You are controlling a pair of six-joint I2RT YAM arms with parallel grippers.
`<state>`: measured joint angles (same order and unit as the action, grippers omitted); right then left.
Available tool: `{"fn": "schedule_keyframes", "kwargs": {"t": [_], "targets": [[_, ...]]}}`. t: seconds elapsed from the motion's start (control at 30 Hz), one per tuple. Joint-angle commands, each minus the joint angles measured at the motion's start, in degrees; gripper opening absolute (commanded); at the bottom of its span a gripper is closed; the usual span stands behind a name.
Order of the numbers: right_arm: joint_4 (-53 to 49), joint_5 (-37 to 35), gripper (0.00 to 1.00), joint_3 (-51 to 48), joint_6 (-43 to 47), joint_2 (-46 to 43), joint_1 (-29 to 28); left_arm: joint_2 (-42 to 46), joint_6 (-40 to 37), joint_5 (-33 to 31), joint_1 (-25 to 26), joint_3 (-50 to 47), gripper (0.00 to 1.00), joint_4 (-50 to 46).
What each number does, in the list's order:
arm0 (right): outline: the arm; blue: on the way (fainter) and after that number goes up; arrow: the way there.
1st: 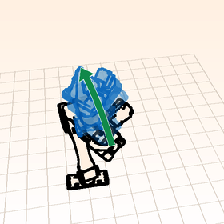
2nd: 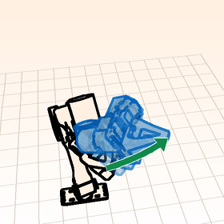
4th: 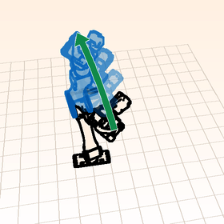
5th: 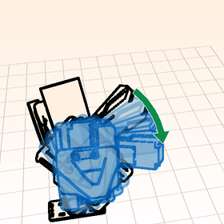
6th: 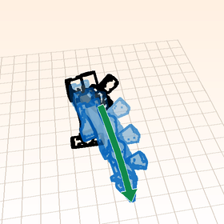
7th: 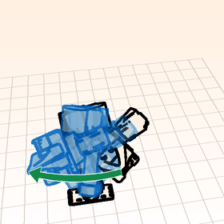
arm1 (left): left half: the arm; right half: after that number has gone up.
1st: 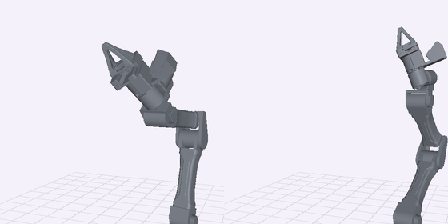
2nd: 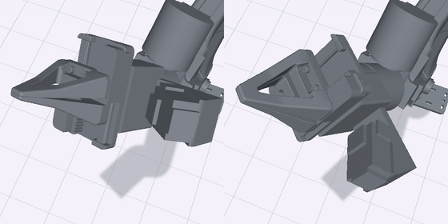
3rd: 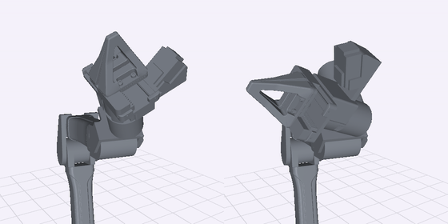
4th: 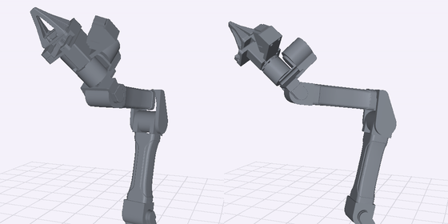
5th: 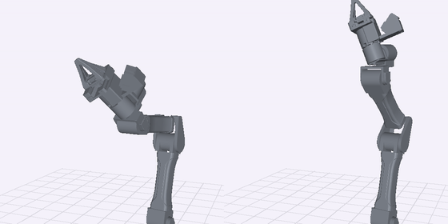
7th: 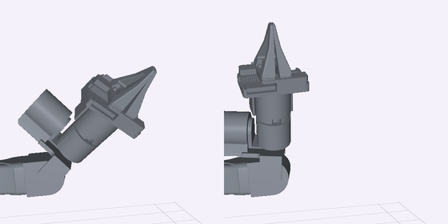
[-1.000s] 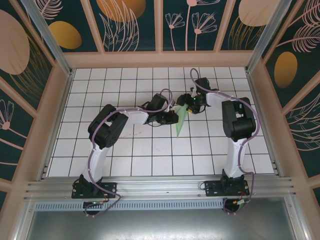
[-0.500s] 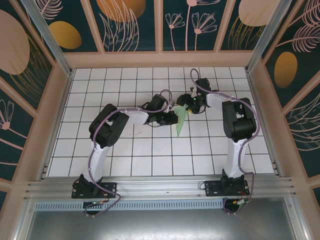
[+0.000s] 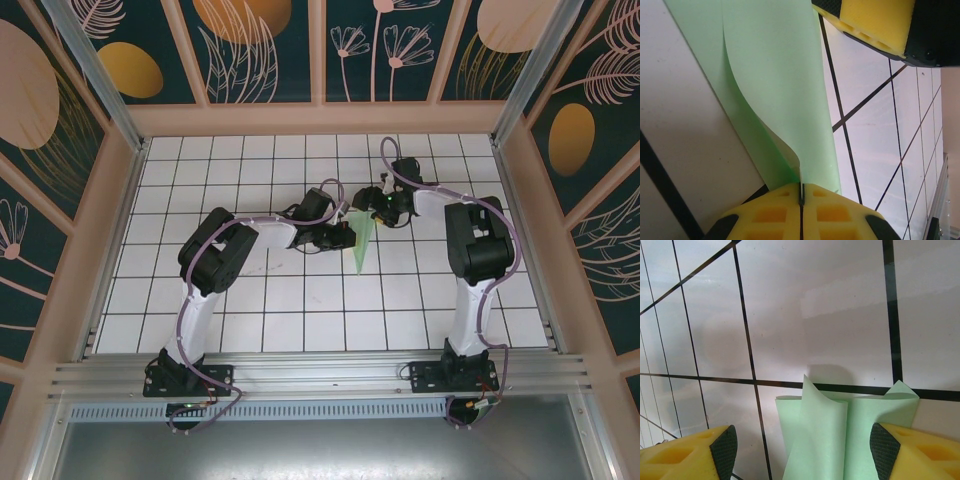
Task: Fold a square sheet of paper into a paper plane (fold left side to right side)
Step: Fold the wing for the fifth time at the center of the table.
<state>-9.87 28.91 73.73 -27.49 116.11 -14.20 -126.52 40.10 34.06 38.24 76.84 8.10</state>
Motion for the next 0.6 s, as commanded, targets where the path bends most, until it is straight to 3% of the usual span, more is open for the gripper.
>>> {"fn": "schedule_keyframes", "kwargs": {"t": [0.0,0.23,0.33,0.47,0.57], "targets": [[2.14,-0.67,0.74,-1.48,0.33,-3.11,0.8,-1.21,-0.34,-1.05,-0.1,-0.55,0.06,0.16],[4.1,0.47,0.73,-5.11,0.24,-7.91,2.19,-0.53,-0.54,-1.48,-0.12,-0.77,0.05,0.08],[3.86,-0.07,0.66,-6.93,0.32,-9.96,2.93,-0.33,-0.56,-1.63,-0.13,-0.73,0.03,-0.18],[3.89,-0.34,0.41,-10.35,0.35,-11.19,3.97,0.11,-0.63,-1.76,-0.16,-0.56,0.02,-0.13],[3.73,0.5,0.09,-11.25,0.31,-9.91,4.31,0.49,-0.82,-2.06,-0.16,-0.47,0.02,-0.43]]}}
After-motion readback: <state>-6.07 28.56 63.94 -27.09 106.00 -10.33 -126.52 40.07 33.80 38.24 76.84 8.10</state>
